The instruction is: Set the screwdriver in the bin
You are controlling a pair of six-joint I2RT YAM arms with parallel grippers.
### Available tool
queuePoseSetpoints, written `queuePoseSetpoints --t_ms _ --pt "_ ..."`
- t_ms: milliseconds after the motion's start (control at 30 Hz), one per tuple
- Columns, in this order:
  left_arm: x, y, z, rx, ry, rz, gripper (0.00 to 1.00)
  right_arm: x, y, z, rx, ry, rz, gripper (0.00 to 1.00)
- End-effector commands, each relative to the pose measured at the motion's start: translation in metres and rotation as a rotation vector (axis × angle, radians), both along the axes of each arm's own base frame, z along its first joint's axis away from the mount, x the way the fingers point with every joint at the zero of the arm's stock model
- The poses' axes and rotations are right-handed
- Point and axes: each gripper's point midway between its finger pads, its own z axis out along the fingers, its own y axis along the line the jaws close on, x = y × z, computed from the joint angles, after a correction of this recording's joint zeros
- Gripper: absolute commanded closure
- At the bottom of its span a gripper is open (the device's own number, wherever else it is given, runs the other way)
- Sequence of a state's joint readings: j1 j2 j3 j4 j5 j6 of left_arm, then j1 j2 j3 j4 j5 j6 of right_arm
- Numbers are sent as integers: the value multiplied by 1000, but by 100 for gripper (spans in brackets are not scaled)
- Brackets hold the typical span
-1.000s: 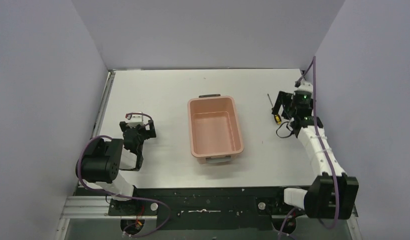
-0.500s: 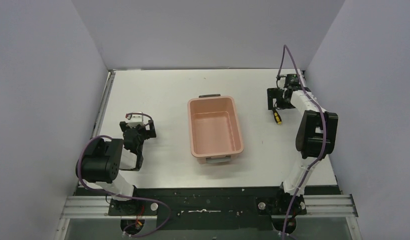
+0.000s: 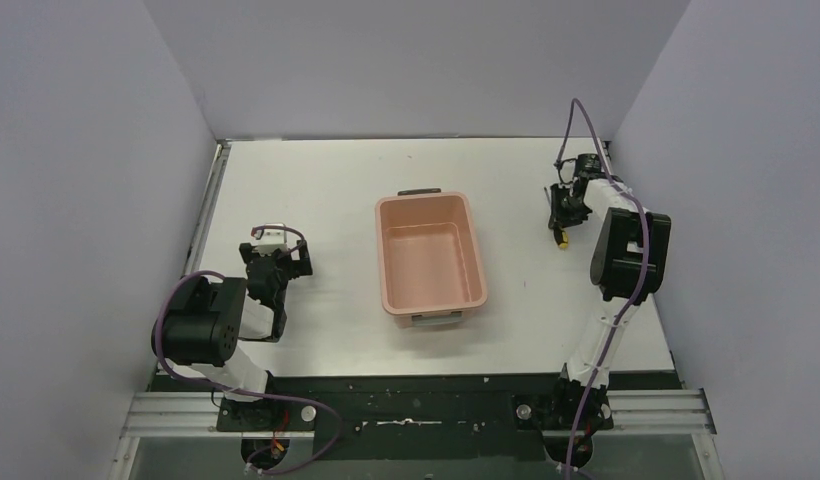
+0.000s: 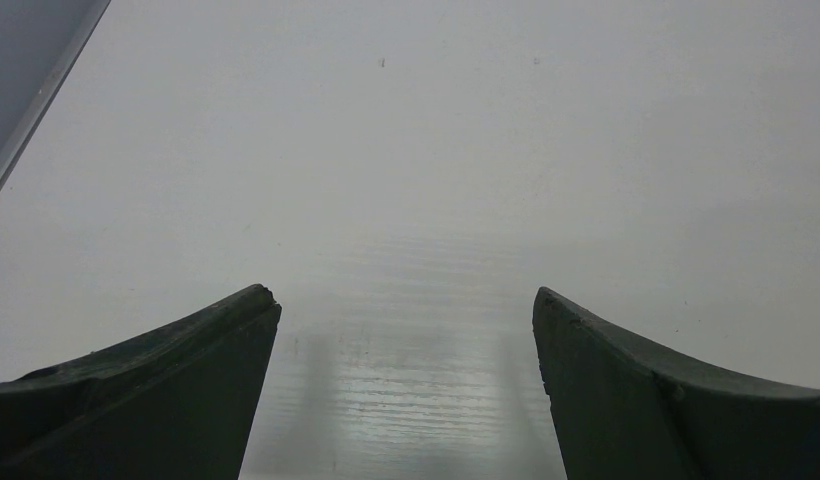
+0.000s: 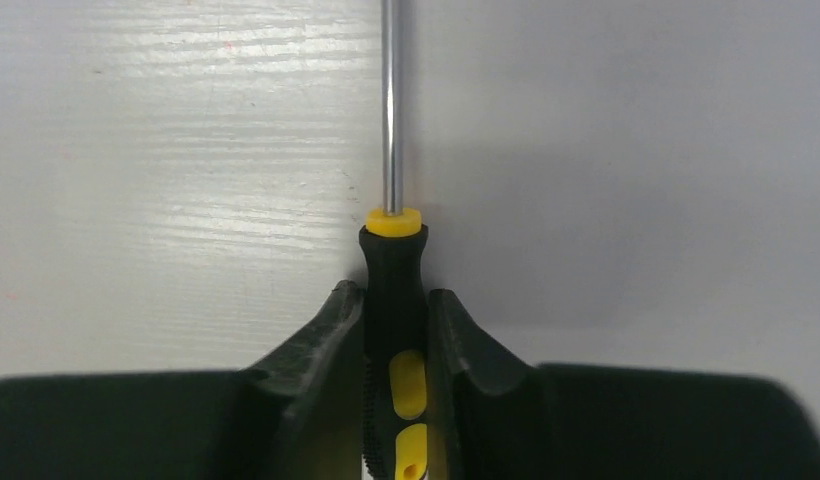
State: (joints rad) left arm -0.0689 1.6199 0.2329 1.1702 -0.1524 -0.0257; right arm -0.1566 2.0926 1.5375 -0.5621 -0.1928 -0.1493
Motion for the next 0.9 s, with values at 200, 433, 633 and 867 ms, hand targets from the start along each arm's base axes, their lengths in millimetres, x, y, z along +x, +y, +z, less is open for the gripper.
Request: queuePoseSetpoints --t_ms 200,433,633,867 --pt "10 0 20 -12 -71 1 3 -1 -4 113 6 -139 -152 100" --pt "10 0 20 -11 -70 0 3 -32 26 190 21 -196 -286 100" --pt "10 0 20 -12 -70 1 3 -60 112 235 52 -242 -202 100" --pt "10 0 20 -12 -69 1 3 -106 273 252 147 -296 90 100"
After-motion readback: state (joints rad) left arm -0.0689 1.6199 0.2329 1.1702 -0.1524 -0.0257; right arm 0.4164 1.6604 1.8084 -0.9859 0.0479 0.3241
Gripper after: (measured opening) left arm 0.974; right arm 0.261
